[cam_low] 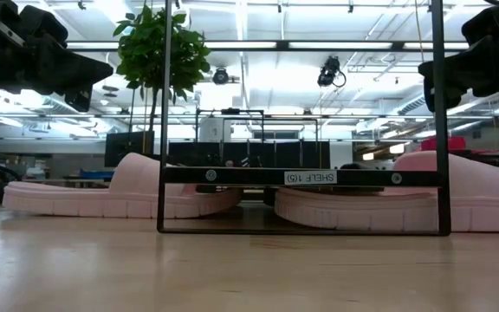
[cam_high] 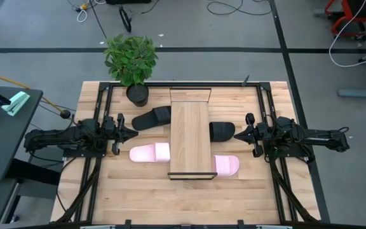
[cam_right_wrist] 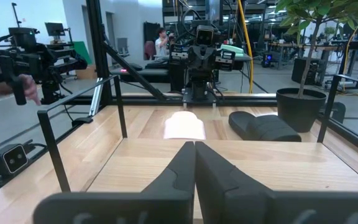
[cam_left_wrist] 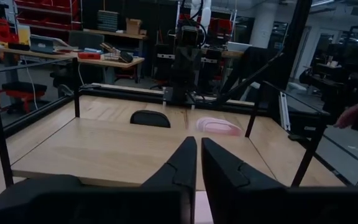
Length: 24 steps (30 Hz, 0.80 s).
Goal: Pick and place slides into the shelf
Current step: Put the right pink slide on the shelf
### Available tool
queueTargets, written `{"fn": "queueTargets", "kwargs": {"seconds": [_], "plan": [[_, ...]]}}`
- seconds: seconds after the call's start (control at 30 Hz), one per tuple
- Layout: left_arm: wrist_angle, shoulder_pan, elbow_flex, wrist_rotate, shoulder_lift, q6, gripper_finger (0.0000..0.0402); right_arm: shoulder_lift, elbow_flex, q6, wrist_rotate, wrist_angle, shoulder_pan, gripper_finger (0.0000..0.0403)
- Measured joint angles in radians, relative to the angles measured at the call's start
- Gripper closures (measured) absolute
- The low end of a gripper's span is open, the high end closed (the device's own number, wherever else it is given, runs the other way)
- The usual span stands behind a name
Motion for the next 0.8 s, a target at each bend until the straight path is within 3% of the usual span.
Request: {"fn": "queueTargets", "kwargs": {"seconds": [0.6,0.8], "plan": [[0.020,0.000,0.000,-0.011,0.000,0.003,0.0369,0.000,-0.002,-0.048,0.018,0.015,0.000,0.0389],[0.165,0.000,0.001,-0.069,0.000,-0.025,0.0381,0.001,-0.002,-0.054,0.021,0.169,0.000,0.0389]]}}
